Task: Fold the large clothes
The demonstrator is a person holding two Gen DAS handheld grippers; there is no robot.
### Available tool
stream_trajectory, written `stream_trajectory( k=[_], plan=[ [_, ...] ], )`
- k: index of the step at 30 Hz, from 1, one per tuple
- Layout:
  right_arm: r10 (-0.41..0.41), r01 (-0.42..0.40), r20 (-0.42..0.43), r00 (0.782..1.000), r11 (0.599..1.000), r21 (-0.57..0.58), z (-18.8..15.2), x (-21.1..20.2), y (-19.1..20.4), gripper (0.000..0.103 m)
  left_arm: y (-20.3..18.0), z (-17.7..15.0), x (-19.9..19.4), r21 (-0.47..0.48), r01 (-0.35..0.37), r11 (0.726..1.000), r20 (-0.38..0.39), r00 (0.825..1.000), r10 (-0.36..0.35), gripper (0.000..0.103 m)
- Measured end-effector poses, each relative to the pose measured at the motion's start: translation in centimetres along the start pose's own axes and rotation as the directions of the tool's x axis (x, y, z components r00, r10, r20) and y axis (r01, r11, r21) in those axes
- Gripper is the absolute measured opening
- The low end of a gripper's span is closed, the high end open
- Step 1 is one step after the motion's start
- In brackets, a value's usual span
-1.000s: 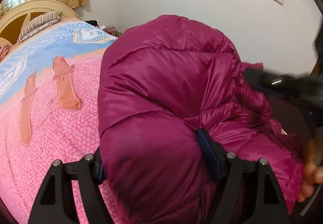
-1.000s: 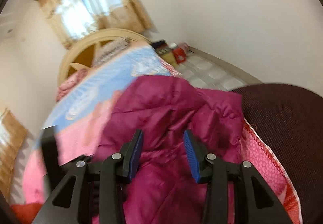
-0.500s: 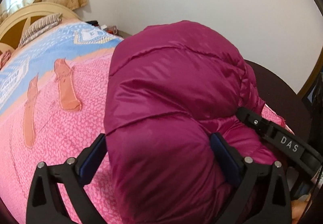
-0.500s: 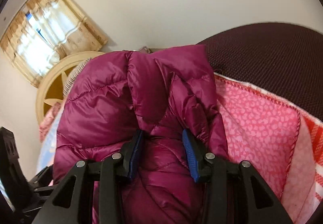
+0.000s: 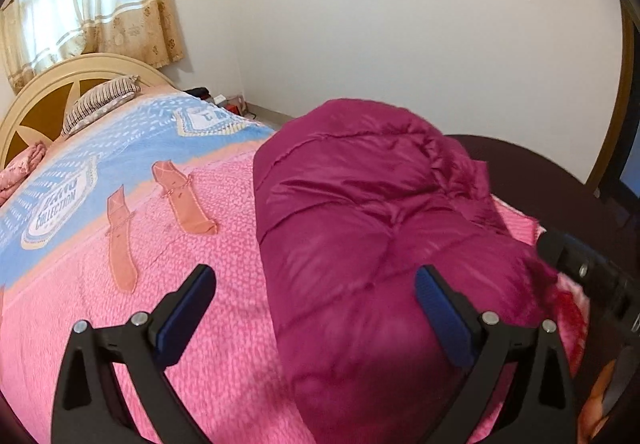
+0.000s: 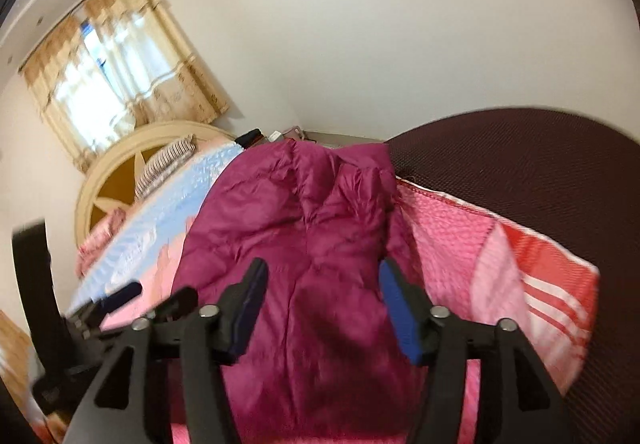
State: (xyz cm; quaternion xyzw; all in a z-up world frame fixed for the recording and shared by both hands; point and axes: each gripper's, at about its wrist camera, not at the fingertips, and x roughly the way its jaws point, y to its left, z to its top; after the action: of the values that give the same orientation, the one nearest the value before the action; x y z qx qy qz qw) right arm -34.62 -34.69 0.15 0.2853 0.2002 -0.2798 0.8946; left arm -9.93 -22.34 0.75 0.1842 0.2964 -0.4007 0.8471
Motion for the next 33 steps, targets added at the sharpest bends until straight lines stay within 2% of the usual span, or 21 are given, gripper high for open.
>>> stream_trajectory(
  k=[2, 4, 9, 12, 14, 17, 21, 24, 26, 33],
  plan=[
    [-0.040, 0.041, 0.014, 0.999, 0.998, -0.040, -0.8, -1.5, 0.5, 0.074, 0.0, -0.5, -0.9, -0.001, -0.003, 1.000, 0.008, 1.000, 0.003, 0.103],
    [-0.075, 0.076, 0.018, 0.997, 0.995, -0.064, -1.7, -2.6, 0.2, 0.076, -0.1, -1.0, -1.7, 0.006, -0.005, 1.000, 0.009, 1.000, 0.004, 0.103],
    [-0.090, 0.088, -0.044, 0.995, 0.995, -0.054, -3.3, -3.3, -0.3, 0.077, -0.6, -2.5, -2.9, 0.012, -0.047, 0.999, -0.031, 0.998, 0.047, 0.103],
    [-0.105, 0.100, -0.097, 0.990, 0.993, -0.055, -3.9, -4.0, -0.2, 0.077, -0.8, -3.5, -3.4, 0.014, -0.045, 0.999, -0.055, 0.997, 0.045, 0.103],
    [-0.124, 0.116, -0.100, 0.987, 0.990, -0.078, -4.1, -4.9, 0.2, 0.077, -0.8, -4.0, -4.1, 0.007, -0.042, 0.999, -0.062, 0.997, 0.042, 0.103],
    [-0.121, 0.116, -0.060, 0.991, 0.989, -0.094, -3.8, -7.3, 0.9, 0.077, -0.9, -4.0, -5.6, 0.017, -0.052, 0.998, -0.044, 0.998, 0.053, 0.103],
    [-0.109, 0.113, 0.036, 0.993, 0.988, -0.107, -2.6, -11.0, 2.3, 0.077, -1.3, -3.5, -8.9, 0.045, -0.106, 0.993, 0.044, 0.994, 0.104, 0.103],
    [-0.109, 0.121, 0.112, 0.988, 0.986, -0.112, -1.7, -13.4, 3.3, 0.077, -1.3, -3.1, -11.6, 0.045, -0.140, 0.989, 0.127, 0.983, 0.133, 0.103],
    [-0.102, 0.121, 0.163, 0.981, 0.986, -0.113, -1.3, -15.2, 3.9, 0.078, -1.2, -2.9, -13.4, 0.042, -0.135, 0.990, 0.181, 0.975, 0.126, 0.103],
    [-0.082, 0.121, 0.287, 0.954, 0.985, -0.122, -0.6, -19.4, 5.4, 0.081, -0.2, -2.3, -16.4, 0.000, -0.083, 0.997, 0.253, 0.964, 0.080, 0.103]
  ],
)
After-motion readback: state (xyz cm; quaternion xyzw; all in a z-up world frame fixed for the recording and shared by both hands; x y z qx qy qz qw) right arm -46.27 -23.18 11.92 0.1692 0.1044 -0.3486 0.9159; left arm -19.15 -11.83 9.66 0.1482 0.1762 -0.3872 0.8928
